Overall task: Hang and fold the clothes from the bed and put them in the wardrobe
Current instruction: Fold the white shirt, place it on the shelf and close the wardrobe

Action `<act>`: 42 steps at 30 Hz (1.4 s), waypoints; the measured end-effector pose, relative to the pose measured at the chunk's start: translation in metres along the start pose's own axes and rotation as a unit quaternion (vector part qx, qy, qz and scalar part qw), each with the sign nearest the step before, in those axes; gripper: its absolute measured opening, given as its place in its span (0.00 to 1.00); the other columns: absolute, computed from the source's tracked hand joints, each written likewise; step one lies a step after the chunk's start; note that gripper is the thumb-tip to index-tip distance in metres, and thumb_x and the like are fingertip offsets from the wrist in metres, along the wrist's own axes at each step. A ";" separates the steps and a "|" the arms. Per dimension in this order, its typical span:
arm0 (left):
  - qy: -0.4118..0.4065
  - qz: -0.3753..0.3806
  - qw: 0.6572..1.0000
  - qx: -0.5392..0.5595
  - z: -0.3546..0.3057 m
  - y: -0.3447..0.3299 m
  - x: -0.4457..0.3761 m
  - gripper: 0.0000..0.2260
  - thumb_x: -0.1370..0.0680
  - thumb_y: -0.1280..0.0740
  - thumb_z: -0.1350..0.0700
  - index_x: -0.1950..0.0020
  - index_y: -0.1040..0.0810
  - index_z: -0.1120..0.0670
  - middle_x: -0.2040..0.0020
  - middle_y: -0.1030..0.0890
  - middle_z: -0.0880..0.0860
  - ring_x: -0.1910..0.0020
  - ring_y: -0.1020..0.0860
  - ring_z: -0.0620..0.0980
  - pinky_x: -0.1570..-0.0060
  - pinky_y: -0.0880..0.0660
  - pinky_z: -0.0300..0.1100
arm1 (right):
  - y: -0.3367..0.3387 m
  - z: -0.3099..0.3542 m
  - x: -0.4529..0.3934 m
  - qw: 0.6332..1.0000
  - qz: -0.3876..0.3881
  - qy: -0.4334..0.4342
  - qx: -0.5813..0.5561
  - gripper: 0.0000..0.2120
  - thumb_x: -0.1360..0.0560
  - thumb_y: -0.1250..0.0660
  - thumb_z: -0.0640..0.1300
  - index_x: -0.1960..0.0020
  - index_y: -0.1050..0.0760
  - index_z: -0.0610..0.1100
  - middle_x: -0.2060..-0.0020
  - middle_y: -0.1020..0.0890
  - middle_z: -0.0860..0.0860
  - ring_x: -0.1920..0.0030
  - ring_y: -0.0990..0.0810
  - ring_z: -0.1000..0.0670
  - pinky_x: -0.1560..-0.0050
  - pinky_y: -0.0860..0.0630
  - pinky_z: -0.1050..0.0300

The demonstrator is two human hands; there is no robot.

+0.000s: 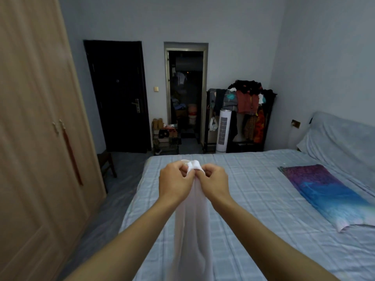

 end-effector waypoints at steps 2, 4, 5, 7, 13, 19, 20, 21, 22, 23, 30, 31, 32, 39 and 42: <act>0.012 0.007 0.999 0.033 0.000 0.002 0.004 0.05 0.25 0.27 0.51 0.61 0.19 0.46 0.65 0.18 0.42 0.63 0.19 0.40 0.62 0.22 0.39 | 0.000 0.001 0.005 0.999 0.027 0.004 -0.031 0.10 0.23 0.31 0.42 0.63 0.20 0.46 0.73 0.20 0.55 0.71 0.23 0.62 0.71 0.30 0.68; 0.029 0.036 0.997 0.055 0.004 0.000 0.007 0.06 0.24 0.29 0.54 0.61 0.17 0.47 0.64 0.17 0.44 0.62 0.19 0.41 0.62 0.21 0.39 | -0.003 0.004 0.009 0.996 0.068 0.013 -0.052 0.07 0.23 0.30 0.44 0.60 0.19 0.46 0.70 0.18 0.55 0.68 0.21 0.61 0.68 0.29 0.68; 0.036 0.057 0.996 0.057 0.005 -0.001 0.008 0.09 0.23 0.32 0.57 0.60 0.16 0.48 0.63 0.17 0.45 0.61 0.18 0.42 0.61 0.19 0.41 | -0.005 0.004 0.011 0.994 0.091 0.017 -0.057 0.05 0.25 0.28 0.45 0.59 0.18 0.46 0.69 0.17 0.54 0.67 0.20 0.60 0.67 0.28 0.68; 0.042 0.103 0.992 0.068 0.005 -0.006 0.011 0.14 0.23 0.37 0.62 0.57 0.14 0.47 0.60 0.16 0.45 0.59 0.18 0.43 0.57 0.18 0.45 | -0.009 0.004 0.016 0.992 0.113 0.027 -0.053 0.05 0.29 0.24 0.46 0.59 0.18 0.46 0.67 0.16 0.52 0.66 0.19 0.58 0.67 0.26 0.66; -0.055 0.114 0.992 -0.020 0.011 0.001 0.016 0.10 0.24 0.34 0.58 0.49 0.15 0.45 0.54 0.17 0.44 0.55 0.21 0.43 0.52 0.21 0.47 | -0.002 -0.010 0.008 0.997 0.061 0.047 0.005 0.05 0.27 0.29 0.36 0.59 0.18 0.45 0.67 0.17 0.51 0.66 0.21 0.58 0.67 0.26 0.63; -0.201 0.067 0.960 -0.181 0.028 0.024 0.013 0.35 0.35 0.24 0.40 0.31 0.29 0.47 0.37 0.26 0.46 0.40 0.29 0.48 0.40 0.29 0.45 | 0.002 -0.007 0.012 0.988 0.081 0.126 0.033 0.07 0.25 0.31 0.37 0.55 0.18 0.48 0.63 0.17 0.51 0.60 0.20 0.49 0.63 0.27 0.58; -0.207 0.091 0.955 -0.192 0.029 0.019 0.015 0.40 0.36 0.24 0.39 0.27 0.34 0.47 0.34 0.28 0.46 0.37 0.31 0.49 0.38 0.31 0.46 | 0.001 -0.004 0.014 0.986 0.091 0.136 0.024 0.07 0.24 0.32 0.38 0.54 0.18 0.49 0.62 0.17 0.52 0.59 0.19 0.50 0.62 0.26 0.59; -0.214 0.106 0.951 -0.196 0.029 0.015 0.016 0.43 0.37 0.24 0.39 0.25 0.36 0.46 0.33 0.29 0.46 0.36 0.31 0.49 0.38 0.32 0.47 | 0.001 0.000 0.016 0.984 0.102 0.144 0.016 0.08 0.23 0.32 0.37 0.53 0.18 0.49 0.61 0.17 0.53 0.59 0.19 0.51 0.61 0.25 0.59; -0.217 0.114 0.951 -0.189 0.029 0.010 0.016 0.44 0.37 0.24 0.40 0.25 0.37 0.46 0.33 0.28 0.46 0.37 0.30 0.48 0.39 0.31 0.48 | 0.001 0.005 0.018 0.982 0.111 0.151 0.008 0.08 0.23 0.32 0.37 0.53 0.18 0.49 0.61 0.17 0.53 0.58 0.19 0.51 0.61 0.25 0.59; -0.212 0.119 0.955 -0.168 0.029 0.006 0.017 0.43 0.37 0.23 0.41 0.26 0.37 0.45 0.36 0.25 0.46 0.39 0.27 0.48 0.41 0.29 0.49 | 0.001 0.008 0.020 0.981 0.116 0.158 0.003 0.09 0.23 0.33 0.36 0.52 0.18 0.48 0.60 0.17 0.53 0.57 0.19 0.51 0.60 0.25 0.59; -0.211 0.128 0.969 -0.027 0.025 0.001 0.017 0.14 0.32 0.26 0.54 0.48 0.23 0.46 0.61 0.19 0.45 0.62 0.21 0.44 0.63 0.24 0.48 | 0.011 0.013 0.023 0.977 0.121 0.174 0.003 0.10 0.23 0.34 0.33 0.51 0.19 0.46 0.58 0.17 0.53 0.56 0.19 0.51 0.56 0.23 0.53; -0.219 0.131 0.967 -0.023 0.021 0.001 0.017 0.13 0.31 0.26 0.54 0.50 0.22 0.46 0.61 0.19 0.45 0.62 0.21 0.43 0.63 0.24 0.48 | 0.013 0.011 0.023 0.978 0.124 0.170 -0.001 0.10 0.23 0.34 0.33 0.50 0.19 0.46 0.58 0.17 0.53 0.56 0.19 0.50 0.56 0.22 0.50; -0.226 0.133 0.965 -0.026 0.017 0.001 0.018 0.13 0.32 0.25 0.53 0.49 0.21 0.46 0.60 0.19 0.44 0.61 0.21 0.43 0.62 0.24 0.45 | 0.014 0.010 0.023 0.978 0.123 0.167 -0.007 0.10 0.23 0.34 0.33 0.50 0.19 0.45 0.58 0.17 0.52 0.56 0.19 0.50 0.55 0.22 0.49; -0.205 0.157 0.965 -0.041 0.010 -0.012 0.019 0.12 0.32 0.24 0.53 0.51 0.21 0.46 0.62 0.19 0.44 0.62 0.21 0.41 0.62 0.23 0.45 | 0.013 0.009 0.029 0.975 0.121 0.187 -0.007 0.10 0.24 0.33 0.32 0.50 0.18 0.44 0.56 0.16 0.53 0.54 0.18 0.49 0.56 0.20 0.49; -0.214 0.156 0.962 -0.067 0.012 -0.010 0.017 0.09 0.32 0.24 0.53 0.55 0.20 0.46 0.64 0.20 0.44 0.64 0.22 0.41 0.64 0.23 0.47 | 0.017 0.010 0.034 0.969 0.120 0.214 0.023 0.10 0.24 0.34 0.33 0.48 0.18 0.45 0.55 0.16 0.56 0.53 0.17 0.52 0.57 0.24 0.61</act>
Point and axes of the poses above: each hand's wrist, its own x-axis away from the middle knuckle, its own y-axis out of the back of the hand, z = x × y, the point moved 8 cm from there along -x, towards the middle knuckle
